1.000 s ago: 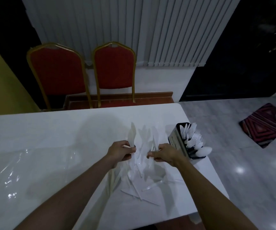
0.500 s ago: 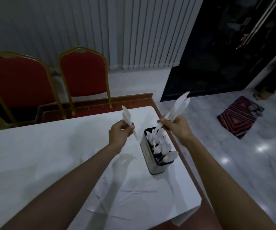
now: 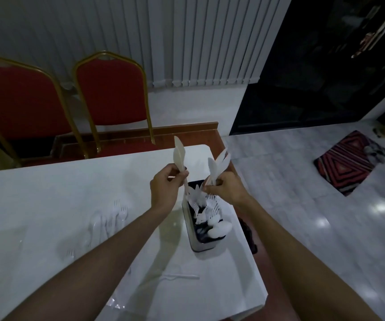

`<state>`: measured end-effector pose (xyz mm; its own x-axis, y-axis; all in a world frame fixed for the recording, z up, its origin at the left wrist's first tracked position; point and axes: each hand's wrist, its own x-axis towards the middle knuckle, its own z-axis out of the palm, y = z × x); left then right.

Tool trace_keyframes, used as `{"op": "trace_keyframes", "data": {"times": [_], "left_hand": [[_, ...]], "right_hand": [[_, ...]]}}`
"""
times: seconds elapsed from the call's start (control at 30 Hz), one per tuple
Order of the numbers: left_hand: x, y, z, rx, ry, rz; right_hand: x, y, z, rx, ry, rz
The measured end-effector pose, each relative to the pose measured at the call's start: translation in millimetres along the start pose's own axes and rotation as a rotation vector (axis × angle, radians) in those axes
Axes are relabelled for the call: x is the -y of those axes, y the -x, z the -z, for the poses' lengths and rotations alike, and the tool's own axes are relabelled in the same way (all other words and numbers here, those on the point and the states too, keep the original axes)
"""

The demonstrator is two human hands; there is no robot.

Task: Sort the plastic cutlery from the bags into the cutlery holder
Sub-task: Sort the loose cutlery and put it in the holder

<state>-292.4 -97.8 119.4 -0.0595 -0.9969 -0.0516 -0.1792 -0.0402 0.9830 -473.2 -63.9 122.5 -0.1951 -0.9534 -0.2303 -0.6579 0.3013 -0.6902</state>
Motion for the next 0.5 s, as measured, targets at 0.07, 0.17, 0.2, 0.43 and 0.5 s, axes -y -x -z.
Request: {"op": "trace_keyframes", "data": {"times": [0.07, 0.17, 0.2, 0.43, 0.5], "left_hand": [[1, 2, -2, 0.075, 0.007, 0.004], [12, 11, -6, 0.161, -0.037, 0.028], [16, 13, -7, 0.163, -0.057, 0.037], [14, 14, -8, 0.245, -0.309, -0.149], [11, 13, -9, 0.241, -0.333, -0.192]], "right_hand": [[5, -2, 1, 0.063, 0.073, 0.051], [7, -3, 0, 0.112, 0.118, 0.080], [6, -1, 1, 0.127, 0.124, 0.088], [3, 9, 5, 0.160, 0.156, 0.146], [0, 10, 1, 0.163, 0.168, 0.143]]}}
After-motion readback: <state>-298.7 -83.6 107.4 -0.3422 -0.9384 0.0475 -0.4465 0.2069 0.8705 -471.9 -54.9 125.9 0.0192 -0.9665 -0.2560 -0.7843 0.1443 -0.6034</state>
